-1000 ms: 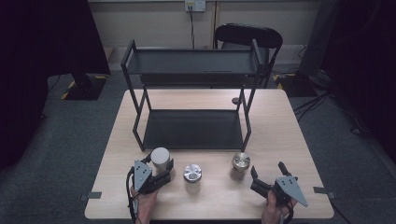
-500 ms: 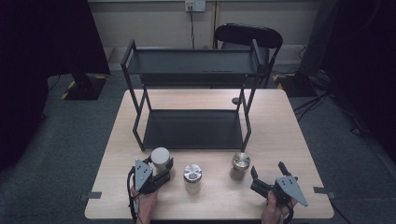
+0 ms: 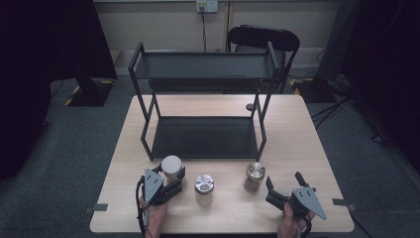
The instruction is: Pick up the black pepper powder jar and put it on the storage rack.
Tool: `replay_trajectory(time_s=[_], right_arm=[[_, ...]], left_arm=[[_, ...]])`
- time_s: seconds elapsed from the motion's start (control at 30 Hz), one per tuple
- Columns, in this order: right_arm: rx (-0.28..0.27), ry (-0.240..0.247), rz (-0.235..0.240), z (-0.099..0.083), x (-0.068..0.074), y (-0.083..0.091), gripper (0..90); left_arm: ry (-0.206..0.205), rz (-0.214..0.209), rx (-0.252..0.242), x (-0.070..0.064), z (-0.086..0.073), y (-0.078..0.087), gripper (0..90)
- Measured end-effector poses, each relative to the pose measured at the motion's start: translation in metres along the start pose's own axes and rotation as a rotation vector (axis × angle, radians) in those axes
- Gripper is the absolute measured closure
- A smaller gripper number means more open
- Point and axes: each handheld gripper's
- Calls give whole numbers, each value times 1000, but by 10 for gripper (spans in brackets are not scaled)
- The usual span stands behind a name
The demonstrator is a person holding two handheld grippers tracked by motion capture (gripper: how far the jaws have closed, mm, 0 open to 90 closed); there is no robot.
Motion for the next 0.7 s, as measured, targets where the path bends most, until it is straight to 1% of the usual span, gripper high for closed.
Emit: replay_trajectory(time_s=[0.27, 0.57, 0.63, 0.7], right_arm=[[-1, -1, -1, 0, 0, 0, 0], [-2, 0, -1, 0, 0, 0, 0], [-2, 0, -1, 0, 0, 0, 0], [-1, 1, -2, 0, 0, 0, 0]], left_arm=[[3, 5, 2, 2, 9, 4, 343], [7, 12, 22, 4, 16, 1, 343], [16, 20, 27, 3, 19, 1, 343], [15, 25, 26, 3, 20, 0, 343]])
Point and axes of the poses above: each handheld gripper's, and its own axes: y roughly backward along the jaws, z roughly out of its top, x roughly to its left, and after that the axes turned 11 degrees about x, right-handed
